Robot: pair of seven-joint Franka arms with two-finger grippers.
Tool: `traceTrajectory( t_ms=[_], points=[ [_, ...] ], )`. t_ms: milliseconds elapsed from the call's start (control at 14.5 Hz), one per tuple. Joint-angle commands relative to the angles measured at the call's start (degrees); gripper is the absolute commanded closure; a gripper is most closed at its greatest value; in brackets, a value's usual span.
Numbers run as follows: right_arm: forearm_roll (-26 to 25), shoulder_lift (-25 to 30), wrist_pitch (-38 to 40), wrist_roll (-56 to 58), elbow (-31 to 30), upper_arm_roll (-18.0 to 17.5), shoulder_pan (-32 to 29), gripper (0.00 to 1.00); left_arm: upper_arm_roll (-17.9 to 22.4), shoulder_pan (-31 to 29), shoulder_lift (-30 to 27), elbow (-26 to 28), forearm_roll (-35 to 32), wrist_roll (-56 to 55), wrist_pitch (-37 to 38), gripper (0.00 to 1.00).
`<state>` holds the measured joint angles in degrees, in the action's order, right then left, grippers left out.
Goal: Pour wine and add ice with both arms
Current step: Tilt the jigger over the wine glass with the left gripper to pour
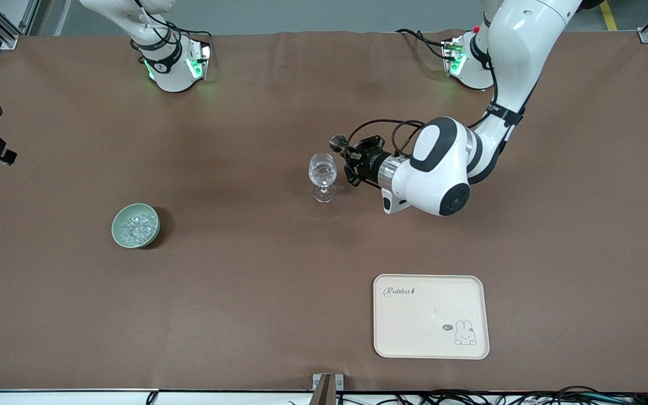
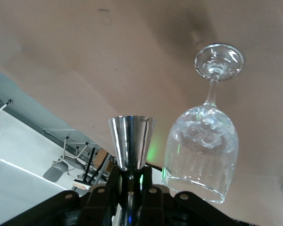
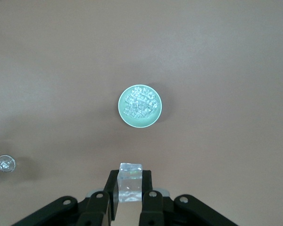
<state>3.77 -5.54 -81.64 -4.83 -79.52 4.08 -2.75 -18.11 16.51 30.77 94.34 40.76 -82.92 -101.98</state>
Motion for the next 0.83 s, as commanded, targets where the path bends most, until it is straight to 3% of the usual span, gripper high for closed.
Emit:
traceTrajectory(
  t_ms=[0, 757],
  points=[
    [-0.9, 1.0, -0.1, 0.6, -1.1, -0.5, 0.0, 0.99, -0.3, 0.7, -1.3, -0.6, -1.0, -8.7, 0.2, 1.00],
    [-0.8, 1.0, 0.0, 0.6, -1.1, -0.5, -0.1, 0.99, -0.4, 2.8, -0.9, -2.7, -7.3, -26.0, 1.4, 1.00]
  ],
)
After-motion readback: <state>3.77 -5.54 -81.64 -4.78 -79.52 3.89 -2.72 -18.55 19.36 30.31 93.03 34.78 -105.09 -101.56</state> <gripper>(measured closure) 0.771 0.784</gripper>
